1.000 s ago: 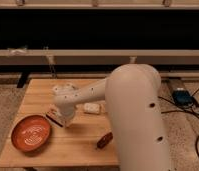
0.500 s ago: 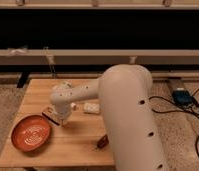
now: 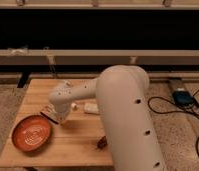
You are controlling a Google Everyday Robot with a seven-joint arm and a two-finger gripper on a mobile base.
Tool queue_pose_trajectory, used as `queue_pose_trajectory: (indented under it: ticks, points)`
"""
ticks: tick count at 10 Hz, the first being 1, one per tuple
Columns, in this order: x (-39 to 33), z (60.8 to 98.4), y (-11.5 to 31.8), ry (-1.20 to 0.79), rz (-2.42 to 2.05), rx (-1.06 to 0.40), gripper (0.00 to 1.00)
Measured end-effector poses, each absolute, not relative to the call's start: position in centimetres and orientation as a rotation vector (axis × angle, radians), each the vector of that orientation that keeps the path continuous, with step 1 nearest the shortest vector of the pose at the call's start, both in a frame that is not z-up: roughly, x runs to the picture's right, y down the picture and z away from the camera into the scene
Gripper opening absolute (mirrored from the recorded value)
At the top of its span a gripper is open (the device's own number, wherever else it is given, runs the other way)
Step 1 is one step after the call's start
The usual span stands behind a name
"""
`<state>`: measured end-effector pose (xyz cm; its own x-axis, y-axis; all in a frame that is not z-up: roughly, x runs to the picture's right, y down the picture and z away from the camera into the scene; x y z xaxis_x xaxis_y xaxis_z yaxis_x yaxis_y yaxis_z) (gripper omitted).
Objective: Push the eraser across the table
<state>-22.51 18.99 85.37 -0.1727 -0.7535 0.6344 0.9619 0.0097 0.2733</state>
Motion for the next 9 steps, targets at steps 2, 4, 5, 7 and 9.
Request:
queue_pose_trajectory:
  ticks: [2, 4, 5, 7, 9]
  points:
    - [-22.6, 85.4, 18.9, -0.777, -1.577, -0.356, 0.0]
    - [-23.6, 86.3, 17.7, -0.784, -1.597, -0.326, 0.0]
    - [-24.7, 86.7, 17.0, -0.791, -1.61, -0.313, 0.0]
    - [-27.2, 87.7, 15.4, -0.805, -1.644, -0.278, 0.0]
    - [-27.8, 88.3, 14.4, -0.811, -1.667, -0.262, 0.0]
